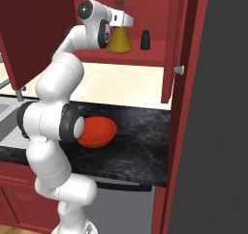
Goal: Retrieve the bottle and the shaker from the cabinet and place them next to the mixing bowl on the counter. Then add garlic from the fridge to the mixing bowl.
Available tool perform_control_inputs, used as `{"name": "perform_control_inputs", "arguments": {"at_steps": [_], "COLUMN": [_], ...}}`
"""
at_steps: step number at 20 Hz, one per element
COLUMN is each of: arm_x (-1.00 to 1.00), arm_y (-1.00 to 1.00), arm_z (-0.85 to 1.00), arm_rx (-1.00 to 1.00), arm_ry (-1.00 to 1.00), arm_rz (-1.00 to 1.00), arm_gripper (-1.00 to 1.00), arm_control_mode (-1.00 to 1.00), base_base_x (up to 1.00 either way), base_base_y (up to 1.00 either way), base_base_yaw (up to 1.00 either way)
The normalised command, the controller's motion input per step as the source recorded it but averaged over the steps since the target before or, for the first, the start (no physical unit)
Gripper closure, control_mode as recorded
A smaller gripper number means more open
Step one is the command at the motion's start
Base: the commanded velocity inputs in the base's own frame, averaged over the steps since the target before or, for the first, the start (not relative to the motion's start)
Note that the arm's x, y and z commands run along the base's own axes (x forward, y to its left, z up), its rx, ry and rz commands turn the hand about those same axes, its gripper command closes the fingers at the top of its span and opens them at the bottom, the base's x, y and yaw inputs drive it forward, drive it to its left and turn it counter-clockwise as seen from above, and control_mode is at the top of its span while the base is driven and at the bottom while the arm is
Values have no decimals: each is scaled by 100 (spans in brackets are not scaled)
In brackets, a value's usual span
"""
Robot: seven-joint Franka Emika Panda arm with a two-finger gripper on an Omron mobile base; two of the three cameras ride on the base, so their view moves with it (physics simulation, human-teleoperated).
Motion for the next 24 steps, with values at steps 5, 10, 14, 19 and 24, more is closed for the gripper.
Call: {"name": "perform_control_inputs", "arguments": {"at_steps": [5,10,14,19,24], "arm_x": [52,41,3,0,-23], "arm_y": [-2,-6,-1,0,0], "arm_z": [0,0,0,0,0], "arm_rx": [0,0,0,0,0], "arm_ry": [0,2,0,0,1], "arm_rz": [0,0,0,0,0], "arm_gripper": [-100,-100,100,100,100], "arm_control_mode": [-100,-100,-100,-100,-100], "base_base_x": [0,0,0,0,0], "base_base_y": [0,0,0,0,0], "base_base_yaw": [0,0,0,0,0]}}
